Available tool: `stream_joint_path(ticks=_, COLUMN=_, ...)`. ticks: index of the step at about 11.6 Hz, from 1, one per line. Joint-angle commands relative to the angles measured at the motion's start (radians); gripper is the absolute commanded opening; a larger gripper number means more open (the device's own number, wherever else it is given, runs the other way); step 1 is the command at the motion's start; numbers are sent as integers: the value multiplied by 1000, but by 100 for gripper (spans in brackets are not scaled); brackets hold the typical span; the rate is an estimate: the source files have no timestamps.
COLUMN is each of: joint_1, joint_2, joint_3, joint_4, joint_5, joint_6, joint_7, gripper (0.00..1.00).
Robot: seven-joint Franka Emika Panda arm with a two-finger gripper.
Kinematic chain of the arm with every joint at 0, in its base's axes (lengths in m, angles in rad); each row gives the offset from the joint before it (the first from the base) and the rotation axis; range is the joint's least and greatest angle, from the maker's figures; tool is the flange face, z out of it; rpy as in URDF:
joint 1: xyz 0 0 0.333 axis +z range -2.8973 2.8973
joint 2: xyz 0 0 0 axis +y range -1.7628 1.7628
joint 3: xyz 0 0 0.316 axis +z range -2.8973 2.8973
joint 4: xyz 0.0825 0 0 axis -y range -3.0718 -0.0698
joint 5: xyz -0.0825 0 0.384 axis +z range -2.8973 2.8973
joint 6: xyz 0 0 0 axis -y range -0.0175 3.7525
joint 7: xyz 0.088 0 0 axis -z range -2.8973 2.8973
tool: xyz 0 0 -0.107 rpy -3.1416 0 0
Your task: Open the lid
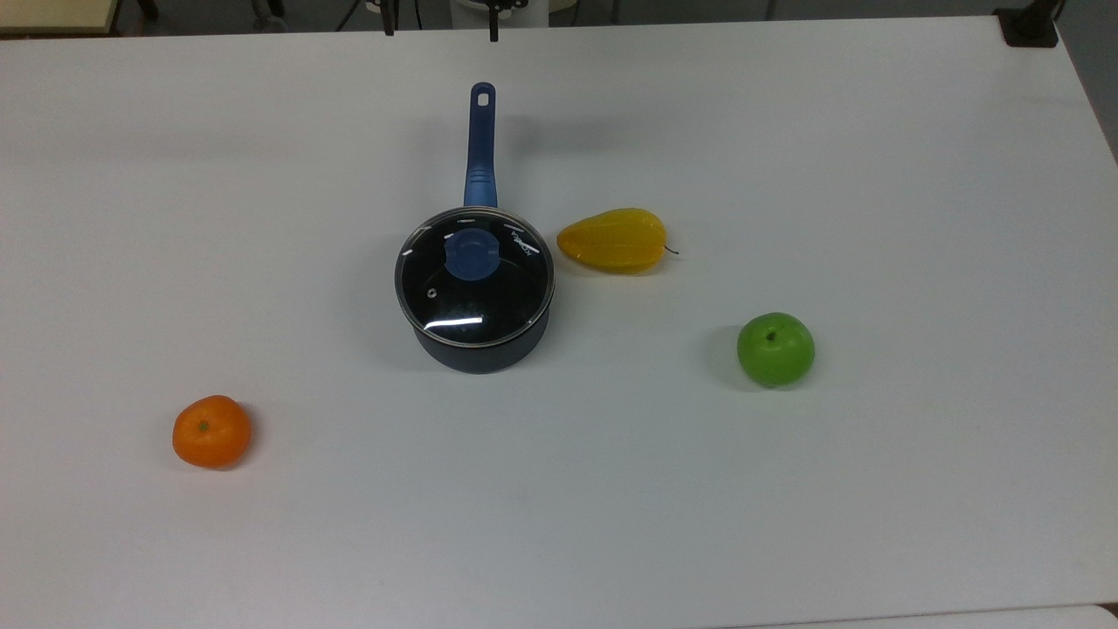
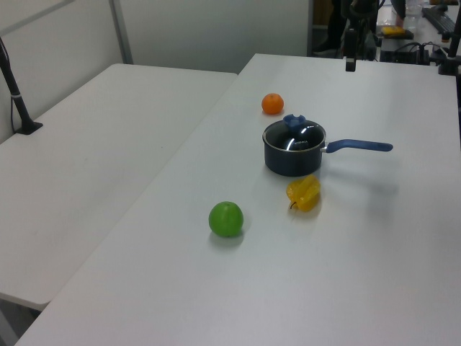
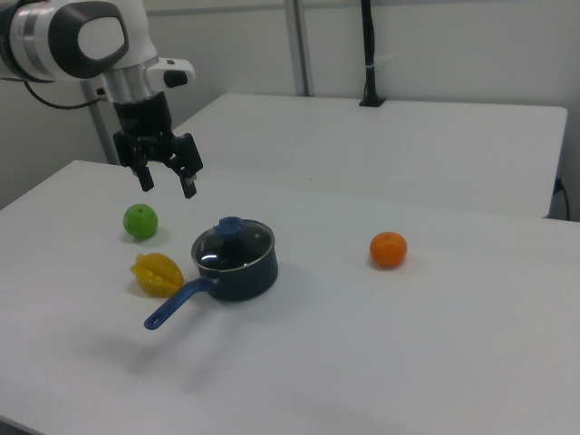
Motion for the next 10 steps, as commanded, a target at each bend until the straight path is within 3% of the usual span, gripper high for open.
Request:
stream_joint_path(ticks=1, joint_1=-12, joint_2=-23, joint_3=2, joint_4=-15, joint_5=-1, joint_6=-18, joint_7=-9, gripper=100)
stream_joint_path(ticks=6, joint_1=-28, joint_2=-7, joint_3=-10, joint_4=16, joint_5=25, joint_6=2, joint_7=-26, gripper=100)
stream_joint_path(ticks=10, joint_1=-87, joint_2=116, joint_3=-10, joint_4=126, joint_5=33, joint_6=65, joint_7=-87, gripper=100)
